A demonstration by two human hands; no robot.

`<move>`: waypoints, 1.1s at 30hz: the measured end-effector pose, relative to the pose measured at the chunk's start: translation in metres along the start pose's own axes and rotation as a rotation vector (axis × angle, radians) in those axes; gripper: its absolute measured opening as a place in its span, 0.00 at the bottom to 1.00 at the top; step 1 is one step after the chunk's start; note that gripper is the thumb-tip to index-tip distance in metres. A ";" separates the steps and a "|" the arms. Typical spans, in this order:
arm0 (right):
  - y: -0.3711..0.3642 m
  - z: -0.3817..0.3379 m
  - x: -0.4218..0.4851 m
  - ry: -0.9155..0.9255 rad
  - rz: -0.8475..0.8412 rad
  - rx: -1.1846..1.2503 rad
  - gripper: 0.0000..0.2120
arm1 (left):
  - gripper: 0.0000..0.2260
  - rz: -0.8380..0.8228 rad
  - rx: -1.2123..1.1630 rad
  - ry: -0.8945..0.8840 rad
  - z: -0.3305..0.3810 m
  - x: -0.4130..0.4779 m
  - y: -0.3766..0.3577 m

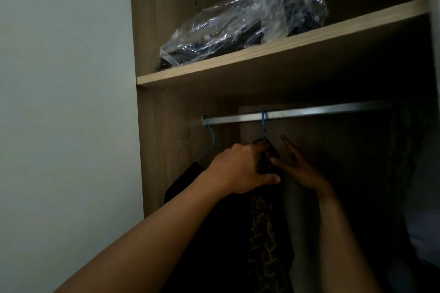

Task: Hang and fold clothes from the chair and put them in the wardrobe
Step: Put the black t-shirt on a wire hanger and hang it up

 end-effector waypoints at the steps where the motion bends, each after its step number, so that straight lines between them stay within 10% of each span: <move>1: -0.005 0.003 0.005 0.002 -0.010 0.003 0.43 | 0.21 -0.033 -0.020 0.006 -0.005 0.000 -0.005; 15: -0.116 0.001 0.090 0.105 -0.293 0.028 0.49 | 0.26 -0.010 0.083 0.183 -0.108 -0.027 -0.016; 33: -0.181 0.013 0.129 0.161 -0.255 -0.126 0.57 | 0.33 -0.154 0.650 0.382 -0.144 -0.035 -0.022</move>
Point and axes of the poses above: each hand's wrist, its own x-axis towards the middle knuckle, its own y-axis out of the back of the hand, z = x × y, the point moved 6 cm from there along x, towards the middle knuckle
